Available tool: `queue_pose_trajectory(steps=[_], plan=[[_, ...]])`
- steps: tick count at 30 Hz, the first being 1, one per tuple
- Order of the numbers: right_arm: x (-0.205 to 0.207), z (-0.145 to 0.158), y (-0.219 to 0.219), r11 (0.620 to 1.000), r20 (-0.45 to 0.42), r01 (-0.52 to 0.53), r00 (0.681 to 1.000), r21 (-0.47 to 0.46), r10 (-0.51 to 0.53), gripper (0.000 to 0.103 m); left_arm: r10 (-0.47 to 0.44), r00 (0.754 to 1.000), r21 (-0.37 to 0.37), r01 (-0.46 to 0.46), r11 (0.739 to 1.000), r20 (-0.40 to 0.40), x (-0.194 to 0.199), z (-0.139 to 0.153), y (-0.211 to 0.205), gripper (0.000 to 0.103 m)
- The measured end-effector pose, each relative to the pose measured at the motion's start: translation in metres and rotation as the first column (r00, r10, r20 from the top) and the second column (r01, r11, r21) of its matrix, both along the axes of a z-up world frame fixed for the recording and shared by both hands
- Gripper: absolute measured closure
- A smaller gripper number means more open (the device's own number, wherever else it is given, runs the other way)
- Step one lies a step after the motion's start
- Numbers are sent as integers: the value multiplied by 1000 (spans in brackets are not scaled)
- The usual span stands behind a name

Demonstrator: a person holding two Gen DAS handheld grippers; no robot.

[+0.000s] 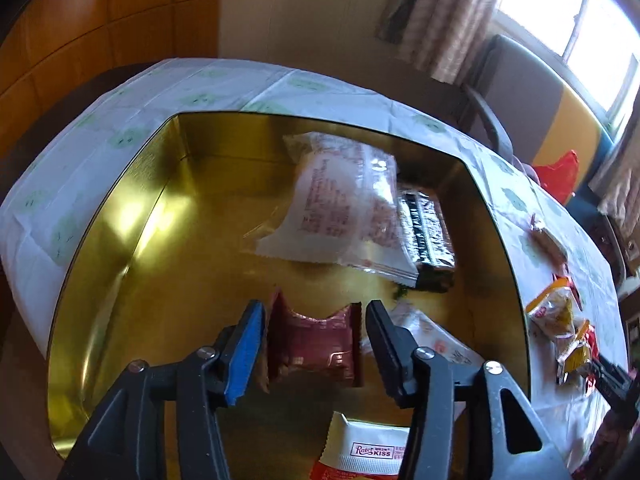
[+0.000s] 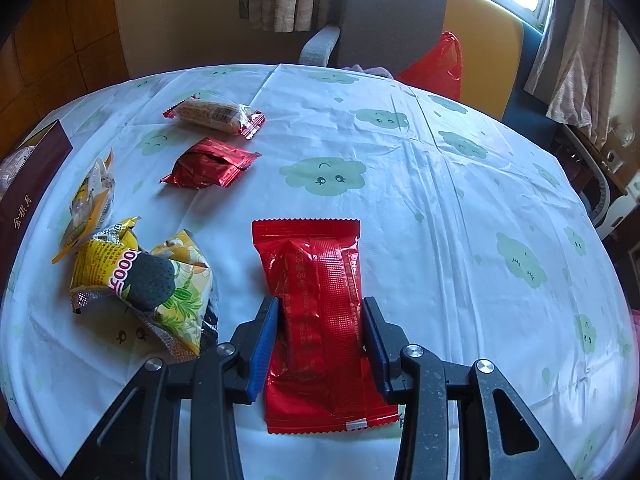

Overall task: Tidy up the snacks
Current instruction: 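Carry the chocolate packet over the gold tin and open the left gripper, then carry the red packet into the gold tin and open the right gripper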

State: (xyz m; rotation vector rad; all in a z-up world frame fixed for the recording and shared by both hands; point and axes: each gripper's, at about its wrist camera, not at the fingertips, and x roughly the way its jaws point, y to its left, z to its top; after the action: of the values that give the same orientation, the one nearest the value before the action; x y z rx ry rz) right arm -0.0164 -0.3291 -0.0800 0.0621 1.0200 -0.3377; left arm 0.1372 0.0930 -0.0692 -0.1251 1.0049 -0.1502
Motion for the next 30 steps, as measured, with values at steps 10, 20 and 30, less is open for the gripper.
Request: queue_pose_trajectory(steps=[10,20,30], plan=[[-3,0,0,1000,20,15,1000,1,-15,61,84,995,101,-89,991,53,-42,12,-1,49],[-5,2,-4,997,46,65,997,37,-67,64,13,988,135,-34,990,151,-77,43,-24,49],[-18,14,-23,966,104,164,977,199,-188,65,-17,988,140,-5,990,155,-83,46,-29,49]])
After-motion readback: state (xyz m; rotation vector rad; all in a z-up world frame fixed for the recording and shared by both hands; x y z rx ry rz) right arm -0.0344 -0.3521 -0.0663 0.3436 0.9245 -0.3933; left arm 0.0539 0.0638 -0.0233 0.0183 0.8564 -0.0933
